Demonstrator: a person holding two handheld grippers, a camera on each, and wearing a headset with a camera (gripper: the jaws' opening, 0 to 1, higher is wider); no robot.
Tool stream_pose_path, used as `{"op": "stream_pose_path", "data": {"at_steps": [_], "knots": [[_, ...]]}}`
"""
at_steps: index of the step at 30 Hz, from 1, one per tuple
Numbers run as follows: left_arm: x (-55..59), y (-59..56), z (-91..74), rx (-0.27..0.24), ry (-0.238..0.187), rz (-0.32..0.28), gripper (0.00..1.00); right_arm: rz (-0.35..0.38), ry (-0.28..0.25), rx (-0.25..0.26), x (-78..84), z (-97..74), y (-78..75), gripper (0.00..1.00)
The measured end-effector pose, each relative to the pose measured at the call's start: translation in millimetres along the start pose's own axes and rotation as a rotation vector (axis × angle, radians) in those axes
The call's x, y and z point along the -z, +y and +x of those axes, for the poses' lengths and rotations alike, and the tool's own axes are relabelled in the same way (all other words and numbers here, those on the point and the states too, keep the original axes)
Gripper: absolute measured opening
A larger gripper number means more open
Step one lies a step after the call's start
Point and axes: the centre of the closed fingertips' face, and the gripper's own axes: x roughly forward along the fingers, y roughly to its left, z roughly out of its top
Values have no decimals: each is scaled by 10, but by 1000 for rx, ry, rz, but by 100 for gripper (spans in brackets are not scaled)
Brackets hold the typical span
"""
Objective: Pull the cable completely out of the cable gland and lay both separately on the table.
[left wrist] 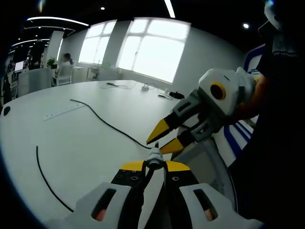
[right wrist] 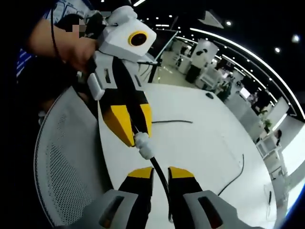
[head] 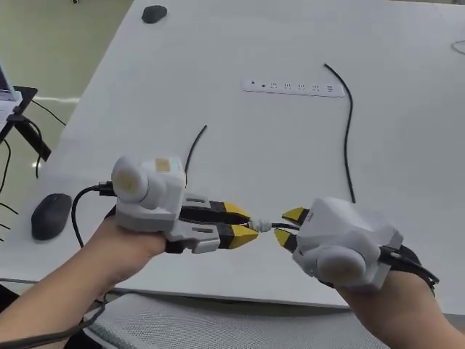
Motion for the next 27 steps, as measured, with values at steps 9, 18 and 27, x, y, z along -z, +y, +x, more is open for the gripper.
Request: {"op": "stream_pose_path", "data": {"at_steps": [9, 18, 27], "knots": [[-22, 9, -61, 2, -17, 6, 15, 22, -8, 28, -48, 10, 2, 2], [-83, 48, -134, 8, -21, 43, 15, 126, 3, 58, -17, 13, -49, 0], [-144, 60, -186, 14, -51, 54, 15, 211, 7, 97, 127, 17, -141, 0]]}}
